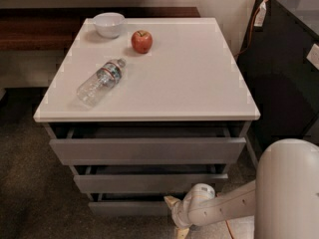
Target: Pick coke can from bottom drawer and place on counter
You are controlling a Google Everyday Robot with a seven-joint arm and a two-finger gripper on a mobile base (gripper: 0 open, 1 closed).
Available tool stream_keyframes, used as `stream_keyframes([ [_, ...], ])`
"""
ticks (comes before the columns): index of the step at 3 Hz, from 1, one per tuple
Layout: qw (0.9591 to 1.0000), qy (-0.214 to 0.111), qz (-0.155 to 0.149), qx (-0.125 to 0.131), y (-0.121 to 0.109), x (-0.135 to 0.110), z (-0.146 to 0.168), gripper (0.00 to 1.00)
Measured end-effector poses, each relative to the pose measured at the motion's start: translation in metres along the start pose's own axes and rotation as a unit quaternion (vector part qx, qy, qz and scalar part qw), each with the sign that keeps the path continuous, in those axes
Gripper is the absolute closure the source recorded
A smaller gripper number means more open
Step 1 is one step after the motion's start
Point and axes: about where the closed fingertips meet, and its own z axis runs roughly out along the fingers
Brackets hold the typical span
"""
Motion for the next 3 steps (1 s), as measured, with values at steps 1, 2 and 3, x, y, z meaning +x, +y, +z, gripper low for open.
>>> stream_keyframes([
  [1,1.0000,-0.002,0.000,0.005,0.003,0.003,0.021,0.00],
  [2,0.9998,0.009,-0.001,0.019,0.000,0.010,0.037,0.00],
  [3,0.9994,0.023,-0.004,0.025,-0.002,0.017,0.053,0.00],
])
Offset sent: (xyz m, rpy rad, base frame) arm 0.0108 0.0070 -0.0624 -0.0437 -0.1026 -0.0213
